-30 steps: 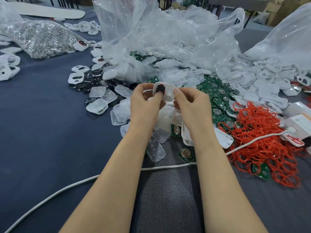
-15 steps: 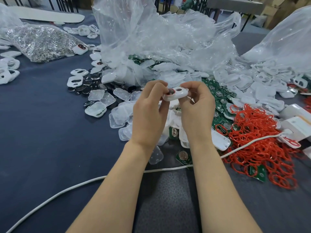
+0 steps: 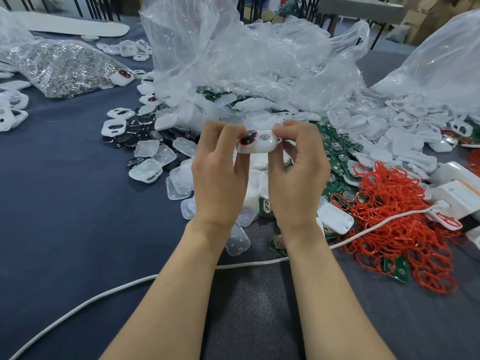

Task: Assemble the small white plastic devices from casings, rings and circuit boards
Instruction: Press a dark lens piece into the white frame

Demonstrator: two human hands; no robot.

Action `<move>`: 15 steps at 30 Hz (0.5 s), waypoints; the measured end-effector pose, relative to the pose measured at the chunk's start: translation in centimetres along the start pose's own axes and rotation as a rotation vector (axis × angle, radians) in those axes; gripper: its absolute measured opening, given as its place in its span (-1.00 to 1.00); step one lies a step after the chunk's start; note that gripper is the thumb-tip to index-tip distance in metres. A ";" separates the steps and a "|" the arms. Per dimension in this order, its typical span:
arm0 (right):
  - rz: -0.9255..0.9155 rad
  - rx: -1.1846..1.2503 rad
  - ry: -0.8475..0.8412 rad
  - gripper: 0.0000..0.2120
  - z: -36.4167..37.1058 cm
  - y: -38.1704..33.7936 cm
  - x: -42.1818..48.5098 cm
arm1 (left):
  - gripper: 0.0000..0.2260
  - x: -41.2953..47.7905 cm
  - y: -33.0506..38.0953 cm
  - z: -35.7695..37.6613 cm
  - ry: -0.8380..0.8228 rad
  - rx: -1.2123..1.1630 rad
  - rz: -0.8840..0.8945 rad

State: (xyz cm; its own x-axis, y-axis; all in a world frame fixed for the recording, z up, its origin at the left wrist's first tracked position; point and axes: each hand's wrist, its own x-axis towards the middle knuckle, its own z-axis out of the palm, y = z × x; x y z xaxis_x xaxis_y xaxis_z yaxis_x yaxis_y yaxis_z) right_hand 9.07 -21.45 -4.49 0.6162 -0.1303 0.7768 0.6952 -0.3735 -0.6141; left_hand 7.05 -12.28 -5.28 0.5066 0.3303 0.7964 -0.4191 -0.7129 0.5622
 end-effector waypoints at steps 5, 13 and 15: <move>-0.082 -0.015 -0.012 -0.85 0.1 -0.4 -0.4 | -0.90 0.4 -0.3 -0.3 0.061 -0.030 0.014; 0.056 0.024 -0.087 -0.82 0.5 -0.5 -0.5 | -0.95 0.6 -0.8 -0.6 -0.032 -0.056 -0.079; 0.139 0.021 -0.117 -0.86 0.5 -0.4 -0.5 | -0.95 0.8 -0.7 -0.5 -0.111 -0.108 -0.140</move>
State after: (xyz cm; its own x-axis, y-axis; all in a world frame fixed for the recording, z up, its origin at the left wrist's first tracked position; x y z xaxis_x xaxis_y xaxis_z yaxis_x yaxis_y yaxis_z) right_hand 8.71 -20.76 -4.70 0.7451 -0.0710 0.6632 0.6071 -0.3395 -0.7184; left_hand 7.37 -11.24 -4.93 0.6434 0.3468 0.6825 -0.4140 -0.5922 0.6913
